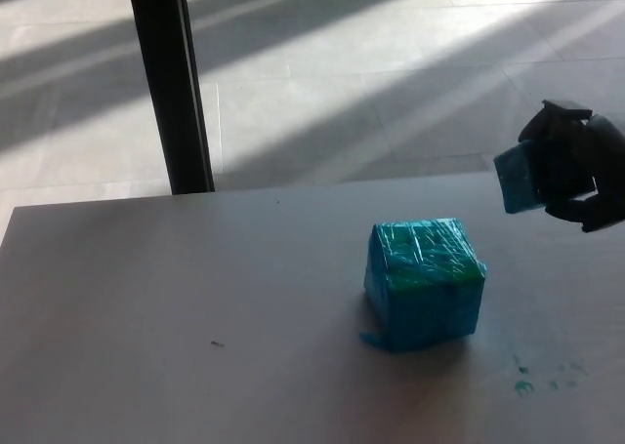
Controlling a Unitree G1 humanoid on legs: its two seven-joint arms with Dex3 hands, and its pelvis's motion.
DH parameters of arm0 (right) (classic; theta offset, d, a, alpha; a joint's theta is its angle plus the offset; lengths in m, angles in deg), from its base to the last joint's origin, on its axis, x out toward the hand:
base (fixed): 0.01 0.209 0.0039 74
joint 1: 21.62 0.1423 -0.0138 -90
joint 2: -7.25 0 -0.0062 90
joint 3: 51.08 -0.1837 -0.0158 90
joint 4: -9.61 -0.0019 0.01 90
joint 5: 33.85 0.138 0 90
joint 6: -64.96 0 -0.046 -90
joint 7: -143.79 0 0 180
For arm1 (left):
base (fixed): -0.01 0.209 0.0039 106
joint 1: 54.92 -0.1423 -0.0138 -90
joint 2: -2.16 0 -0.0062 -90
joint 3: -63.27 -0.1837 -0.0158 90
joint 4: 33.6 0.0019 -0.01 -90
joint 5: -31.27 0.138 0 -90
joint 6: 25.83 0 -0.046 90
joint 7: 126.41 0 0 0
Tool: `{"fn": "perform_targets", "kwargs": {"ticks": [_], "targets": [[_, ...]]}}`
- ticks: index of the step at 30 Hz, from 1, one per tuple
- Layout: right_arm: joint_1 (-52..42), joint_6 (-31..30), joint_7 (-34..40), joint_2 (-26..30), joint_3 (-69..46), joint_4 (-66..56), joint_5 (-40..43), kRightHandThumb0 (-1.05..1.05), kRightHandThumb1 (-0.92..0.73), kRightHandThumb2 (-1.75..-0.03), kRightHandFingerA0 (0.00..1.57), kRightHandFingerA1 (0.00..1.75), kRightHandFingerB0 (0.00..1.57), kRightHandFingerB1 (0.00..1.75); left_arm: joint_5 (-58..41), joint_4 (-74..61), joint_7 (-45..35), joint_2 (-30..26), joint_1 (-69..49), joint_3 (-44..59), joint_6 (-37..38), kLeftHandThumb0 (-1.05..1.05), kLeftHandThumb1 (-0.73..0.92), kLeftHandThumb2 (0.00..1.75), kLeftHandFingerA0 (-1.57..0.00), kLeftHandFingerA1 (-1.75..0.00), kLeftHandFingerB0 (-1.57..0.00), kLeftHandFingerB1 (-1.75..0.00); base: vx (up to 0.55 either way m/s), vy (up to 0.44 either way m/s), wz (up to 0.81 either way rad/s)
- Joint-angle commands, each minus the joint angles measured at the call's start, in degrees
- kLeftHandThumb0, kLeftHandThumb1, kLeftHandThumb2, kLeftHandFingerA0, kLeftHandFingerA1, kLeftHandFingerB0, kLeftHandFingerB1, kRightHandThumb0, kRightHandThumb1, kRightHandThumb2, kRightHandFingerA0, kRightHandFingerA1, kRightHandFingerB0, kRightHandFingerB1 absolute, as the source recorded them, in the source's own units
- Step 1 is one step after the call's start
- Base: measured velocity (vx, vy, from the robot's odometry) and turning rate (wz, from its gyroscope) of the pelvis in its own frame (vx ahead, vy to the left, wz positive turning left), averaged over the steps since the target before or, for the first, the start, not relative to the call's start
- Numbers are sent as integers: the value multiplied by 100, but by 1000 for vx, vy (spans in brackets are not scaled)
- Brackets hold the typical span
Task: The robot uses its right hand to pick up the small cube kept on the middle on the desk and place it on the bigger cube kept next to it
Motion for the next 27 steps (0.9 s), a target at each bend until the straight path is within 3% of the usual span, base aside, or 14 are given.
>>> {"fn": "perform_targets", "kwargs": {"ticks": [1, 7, 8, 9, 11, 12, 14, 16, 17, 18, 20, 21, 25, 27], "targets": [[139, 35, -812, 7, -103, -576, 254, -23, -57, -102, 87, 175, 77, 140, 42, 3, 20, -152, -59, 35, 21, -42, -23, 88, -45, -154, -89, -148, 0, 0, 0], [19, -161, -1461, -178, -40, -1308, 385, -23, -55, -100, 103, 170, 85, 138, 2, 3, 25, -122, -60, 119, 34, -39, -25, 87, -51, -154, -96, -142, 0, 0, 0], [-21, -215, -1535, -224, -28, -1415, 398, -24, -57, -98, 84, 173, 77, 137, -17, 7, 10, -119, -57, 137, 16, -38, -25, 88, -49, -159, -91, -143, 0, 0, 0], [-82, -213, -1594, -270, 13, -1518, 388, -25, -57, -98, 82, 174, 73, 141, 14, 10, 23, -122, -63, 116, 33, -105, 23, 116, -31, -171, -71, -129, 0, 0, 0], [-148, -193, -1646, -308, 49, -1605, 356, -25, -57, -98, 82, 174, 73, 141, 72, 8, 55, -128, -73, 70, 69, -105, 23, 116, -31, -171, -71, -129, 0, 0, 0], [-200, -192, -1808, -359, 145, -1689, 329, -21, -55, -98, 98, 175, 70, 144, 35, 18, 55, -125, -55, 100, 16, -46, -21, 91, -48, -158, -95, -144, 0, 0, 0], [-224, -166, -1890, -374, 182, -1745, 296, -22, -54, -98, 97, 175, 71, 143, 42, 19, -18, -122, -72, 89, 69, -43, -22, 89, -49, -155, -93, -145, 0, 0, 0], [-264, -108, -1962, -383, 324, -1775, 173, -32, -61, -79, 86, 165, 82, 81, 88, 22, -23, -140, -73, 43, 75, -105, 24, 115, -24, -175, -74, -129, 0, 0, 0], [-294, -144, -2040, -377, 383, -1858, 132, -35, -65, -73, 86, 161, 83, 80, 59, 29, -8, -130, -65, 67, 73, -49, -17, 93, -43, -160, -92, -147, 0, 0, 0], [-306, -157, -2069, -379, 405, -1883, 122, -33, -63, -76, 84, 167, 73, 130, 60, 27, 10, -125, -64, 66, 74, -44, -22, 92, -42, -164, -88, -150, 0, 0, 0], [-295, -161, -2182, -387, 446, -1866, 125, -29, -62, -92, 103, 175, 69, 144, 50, 19, 0, -126, -69, 73, 62, -41, -24, 90, -44, -161, -88, -148, 0, 0, 0], [-269, -234, -2338, -389, 485, -1868, 121, -29, -59, -97, 84, 175, 71, 158, 80, 25, -6, -138, -66, 43, 46, -105, 16, 112, -26, -173, -64, -138, 0, 0, 0], [-244, -265, -2455, -386, 573, -1825, 47, -28, -60, -95, 84, 175, 74, 130, 126, 39, -5, -142, -85, -17, 146, -104, 26, 114, -25, -175, -63, -136, 0, 0, 0], [-180, -385, -2641, -400, 668, -1795, -53, -28, -55, -104, 84, 175, 75, 144, 49, 53, -30, -125, -82, 51, 155, -47, -19, 92, -39, -170, -94, -142, 0, 0, 0]]}}
